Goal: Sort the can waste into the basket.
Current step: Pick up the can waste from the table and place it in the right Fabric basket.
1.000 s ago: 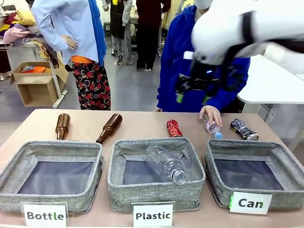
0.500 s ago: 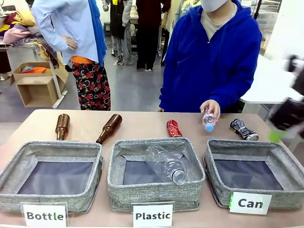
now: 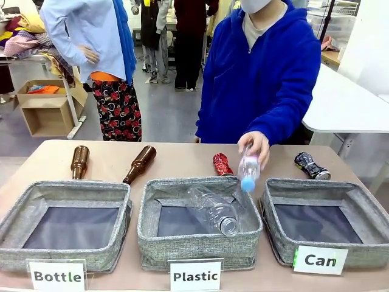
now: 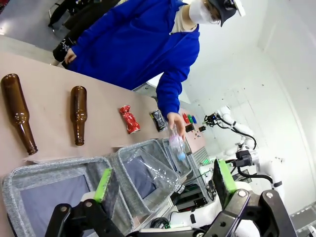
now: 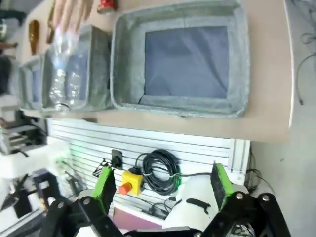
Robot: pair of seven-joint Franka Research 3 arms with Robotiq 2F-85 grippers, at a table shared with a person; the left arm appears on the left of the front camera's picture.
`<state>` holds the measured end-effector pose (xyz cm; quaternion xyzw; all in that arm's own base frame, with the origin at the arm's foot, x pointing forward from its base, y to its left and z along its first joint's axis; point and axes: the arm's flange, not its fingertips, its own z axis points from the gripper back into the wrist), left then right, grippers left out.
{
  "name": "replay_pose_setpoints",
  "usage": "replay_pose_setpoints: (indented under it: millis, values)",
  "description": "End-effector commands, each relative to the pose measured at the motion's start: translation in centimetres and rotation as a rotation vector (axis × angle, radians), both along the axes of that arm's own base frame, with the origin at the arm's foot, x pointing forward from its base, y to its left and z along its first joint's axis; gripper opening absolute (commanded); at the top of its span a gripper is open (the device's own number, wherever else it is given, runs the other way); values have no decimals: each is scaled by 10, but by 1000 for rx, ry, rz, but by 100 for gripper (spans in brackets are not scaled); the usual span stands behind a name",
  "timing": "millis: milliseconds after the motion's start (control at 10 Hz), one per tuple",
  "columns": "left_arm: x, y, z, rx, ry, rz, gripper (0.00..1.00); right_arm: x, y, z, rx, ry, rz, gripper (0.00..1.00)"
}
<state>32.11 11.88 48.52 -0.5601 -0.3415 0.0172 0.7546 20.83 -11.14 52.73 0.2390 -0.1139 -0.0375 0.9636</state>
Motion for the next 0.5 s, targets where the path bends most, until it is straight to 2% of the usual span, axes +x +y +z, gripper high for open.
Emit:
replay_pose_setpoints:
  millis: [0, 400]
  values:
    - [-1, 0, -2, 3, -19, -11, 100, 4, -8, -50, 114, -28, -22, 100]
    - [-1, 0, -2, 3, -19, -11, 100, 9, -25, -61, 186, -36, -53, 100]
